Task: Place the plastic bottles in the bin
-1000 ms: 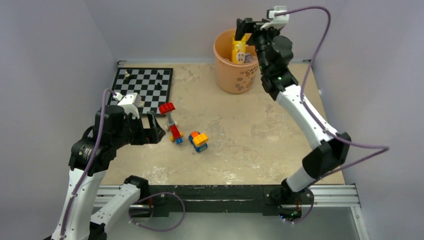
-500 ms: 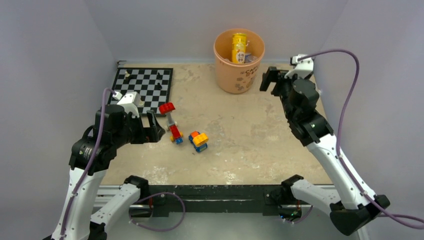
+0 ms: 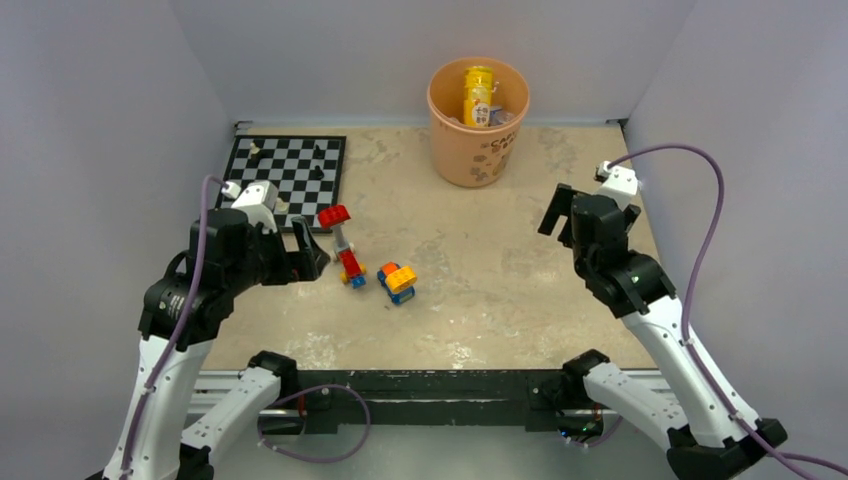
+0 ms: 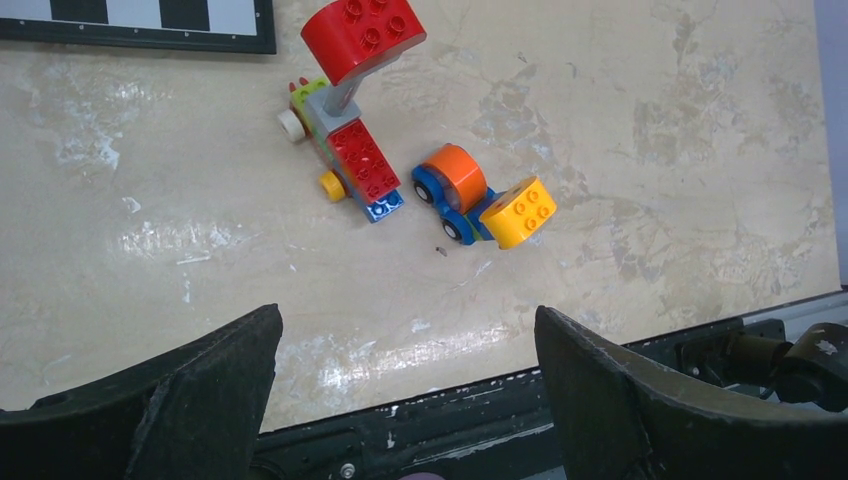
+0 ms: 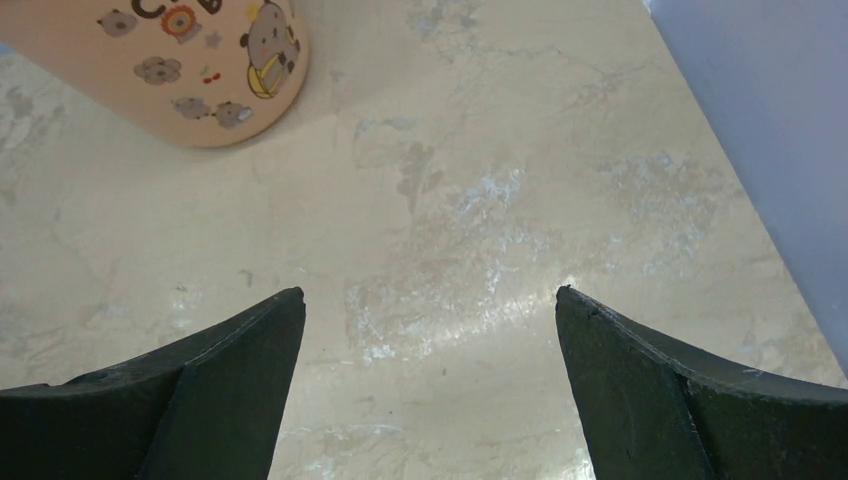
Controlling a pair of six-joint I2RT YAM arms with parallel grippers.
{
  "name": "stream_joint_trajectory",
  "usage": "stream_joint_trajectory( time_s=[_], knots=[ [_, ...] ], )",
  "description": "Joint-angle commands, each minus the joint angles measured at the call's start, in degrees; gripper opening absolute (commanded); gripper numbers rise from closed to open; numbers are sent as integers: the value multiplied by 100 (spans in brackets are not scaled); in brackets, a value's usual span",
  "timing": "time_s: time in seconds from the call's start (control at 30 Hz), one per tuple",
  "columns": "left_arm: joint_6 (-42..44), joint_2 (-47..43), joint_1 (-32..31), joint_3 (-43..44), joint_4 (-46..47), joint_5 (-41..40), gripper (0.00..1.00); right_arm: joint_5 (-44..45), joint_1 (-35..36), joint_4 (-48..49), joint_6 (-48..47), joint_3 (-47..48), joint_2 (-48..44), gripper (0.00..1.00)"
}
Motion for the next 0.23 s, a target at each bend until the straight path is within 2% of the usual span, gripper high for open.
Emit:
stream_joint_trajectory(
  time_s=[0.0,0.2],
  knots=[
    [-182,20,-17,-97,209,7,100,143,8,-215,397,-126,-49,99],
    [-217,2,-18,-80,228,35,100,94,8,-130,398,-217,-47,97]
  ],
)
